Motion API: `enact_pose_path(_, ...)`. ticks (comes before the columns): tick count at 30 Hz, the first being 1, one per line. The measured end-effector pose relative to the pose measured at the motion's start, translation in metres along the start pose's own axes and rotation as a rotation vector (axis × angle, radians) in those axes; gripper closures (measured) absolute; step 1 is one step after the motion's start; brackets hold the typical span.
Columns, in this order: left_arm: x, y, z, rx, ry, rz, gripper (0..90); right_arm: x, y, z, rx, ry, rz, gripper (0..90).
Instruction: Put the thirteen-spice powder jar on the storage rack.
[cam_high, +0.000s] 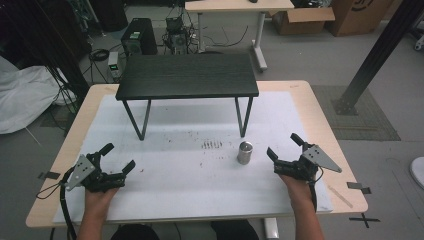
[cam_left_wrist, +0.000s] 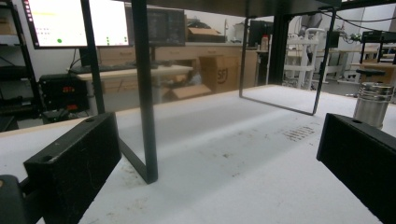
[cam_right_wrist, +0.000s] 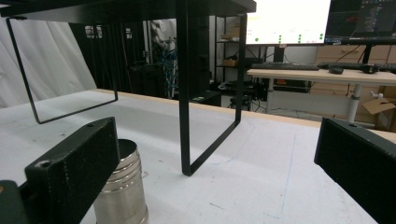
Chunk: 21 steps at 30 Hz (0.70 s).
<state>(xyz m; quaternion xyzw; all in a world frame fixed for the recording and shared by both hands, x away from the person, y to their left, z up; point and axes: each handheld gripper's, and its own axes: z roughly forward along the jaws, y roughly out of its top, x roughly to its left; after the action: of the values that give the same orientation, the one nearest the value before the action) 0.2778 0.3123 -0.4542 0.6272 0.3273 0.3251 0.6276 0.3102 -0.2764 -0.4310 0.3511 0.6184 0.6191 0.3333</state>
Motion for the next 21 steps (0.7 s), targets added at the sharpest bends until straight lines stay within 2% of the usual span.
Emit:
enact_pose_path(8, 0.0000, 0.0000, -0.0001, -0.001, -0.001, 0.000, 0.2, 0.0021, 0.0074, 0.0023, 0.010, 0.045, -0.009, 0.0)
enact_pose_path(12, 0.0000, -0.0001, -0.0002, -0.001, -0.001, -0.001, 0.2, 0.0049, 0.0095, 0.0055, 0.032, 0.083, -0.014, 0.0)
enact_pose_path(16, 0.0000, -0.0001, -0.0003, -0.001, -0.001, -0.001, 0.2, 0.0061, 0.0096, 0.0068, 0.047, 0.102, -0.015, 0.0)
enact_pose_path(19, 0.0000, -0.0001, -0.0002, 0.000, -0.002, -0.002, 0.2, 0.0075, 0.0090, 0.0094, 0.083, 0.141, -0.026, 0.0)
enact_pose_path(21, 0.0000, -0.0001, -0.0002, 0.000, -0.002, -0.002, 0.2, 0.0080, 0.0091, 0.0099, 0.091, 0.147, -0.031, 0.0)
